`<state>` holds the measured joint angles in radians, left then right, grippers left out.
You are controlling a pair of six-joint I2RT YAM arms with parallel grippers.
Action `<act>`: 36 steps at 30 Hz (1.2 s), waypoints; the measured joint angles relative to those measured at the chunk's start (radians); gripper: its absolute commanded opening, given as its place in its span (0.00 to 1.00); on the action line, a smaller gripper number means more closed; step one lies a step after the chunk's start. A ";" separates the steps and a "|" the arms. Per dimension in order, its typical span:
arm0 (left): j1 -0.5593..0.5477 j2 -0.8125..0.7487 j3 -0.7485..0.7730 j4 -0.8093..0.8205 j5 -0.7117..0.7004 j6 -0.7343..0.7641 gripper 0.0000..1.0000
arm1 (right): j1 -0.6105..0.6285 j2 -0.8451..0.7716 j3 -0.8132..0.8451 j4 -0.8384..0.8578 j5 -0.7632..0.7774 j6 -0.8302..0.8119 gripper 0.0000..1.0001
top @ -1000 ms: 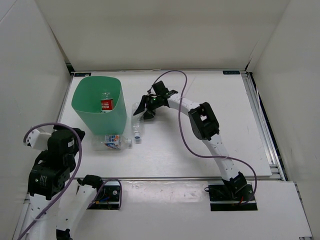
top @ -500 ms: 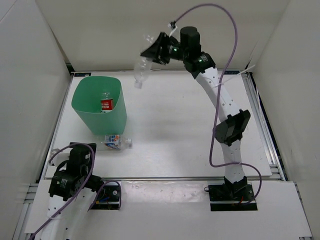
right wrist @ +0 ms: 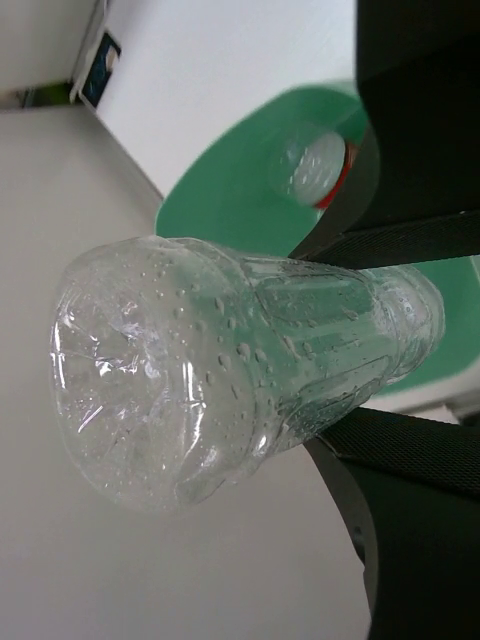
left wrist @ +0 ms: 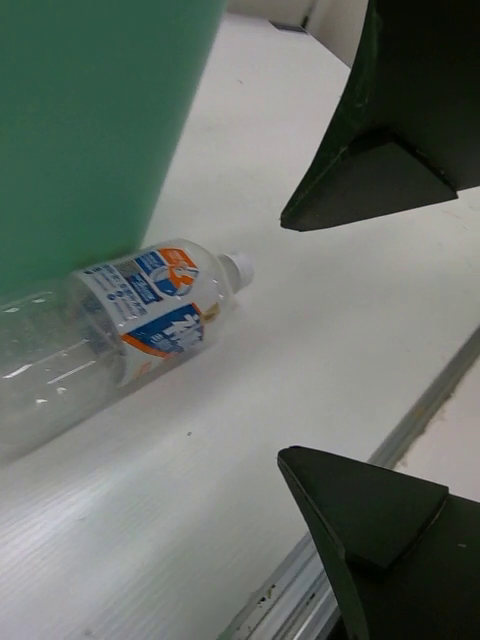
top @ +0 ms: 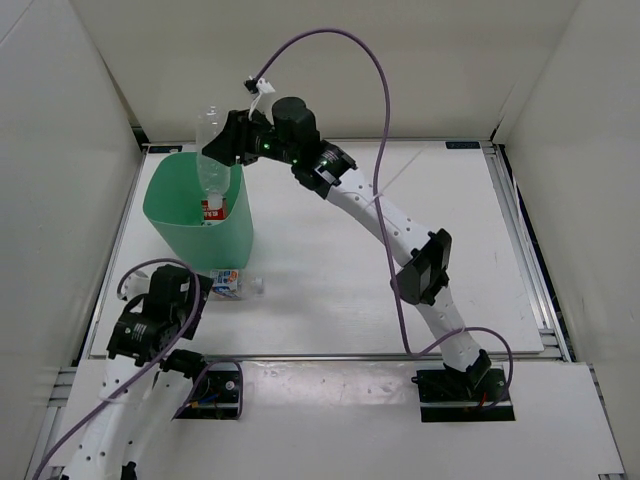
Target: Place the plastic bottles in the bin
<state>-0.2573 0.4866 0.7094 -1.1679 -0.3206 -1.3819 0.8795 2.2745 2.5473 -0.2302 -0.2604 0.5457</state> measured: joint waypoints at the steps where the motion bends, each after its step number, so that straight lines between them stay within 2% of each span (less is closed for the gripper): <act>1: 0.000 0.013 0.000 0.003 0.018 0.014 1.00 | 0.001 0.002 -0.008 0.001 0.021 -0.016 0.44; 2: 0.000 0.020 0.000 0.003 0.032 0.023 1.00 | 0.000 0.003 -0.010 0.000 0.041 -0.032 0.64; 3: 0.000 0.022 -0.003 0.006 0.046 0.027 1.00 | -0.001 0.003 -0.010 0.002 0.059 -0.044 0.90; 4: 0.000 0.015 -0.011 0.013 0.056 0.027 1.00 | 0.000 0.003 -0.010 0.005 0.076 -0.056 1.00; 6: 0.000 -0.019 -0.038 0.027 0.071 0.013 1.00 | -0.001 -0.008 -0.020 0.008 0.102 -0.092 1.00; 9: 0.000 -0.089 -0.100 0.049 0.078 -0.030 1.00 | 0.013 -0.084 -0.119 -0.024 0.139 -0.115 1.00; 11: 0.000 -0.117 -0.148 0.071 0.076 -0.057 1.00 | 0.019 -0.156 -0.183 -0.082 0.169 -0.109 1.00; 15: 0.000 -0.121 -0.251 0.163 0.051 -0.100 1.00 | 0.021 -0.265 -0.182 -0.201 0.175 -0.105 1.00; 20: 0.000 -0.035 -0.316 0.293 -0.011 -0.124 1.00 | 0.012 -0.394 -0.192 -0.329 0.148 -0.109 1.00; 25: 0.000 0.041 -0.316 0.409 -0.112 -0.124 1.00 | 0.011 -0.516 -0.324 -0.436 0.100 -0.111 1.00; 30: 0.000 0.076 -0.338 0.514 -0.162 -0.148 1.00 | 0.011 -0.529 -0.386 -0.569 0.064 -0.113 1.00; 36: 0.000 0.141 -0.441 0.623 -0.165 -0.197 1.00 | 0.011 -0.531 -0.391 -0.661 0.051 -0.132 1.00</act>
<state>-0.2573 0.6277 0.2684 -0.5449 -0.4854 -1.5787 0.8906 1.7432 2.1567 -0.8917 -0.2096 0.4141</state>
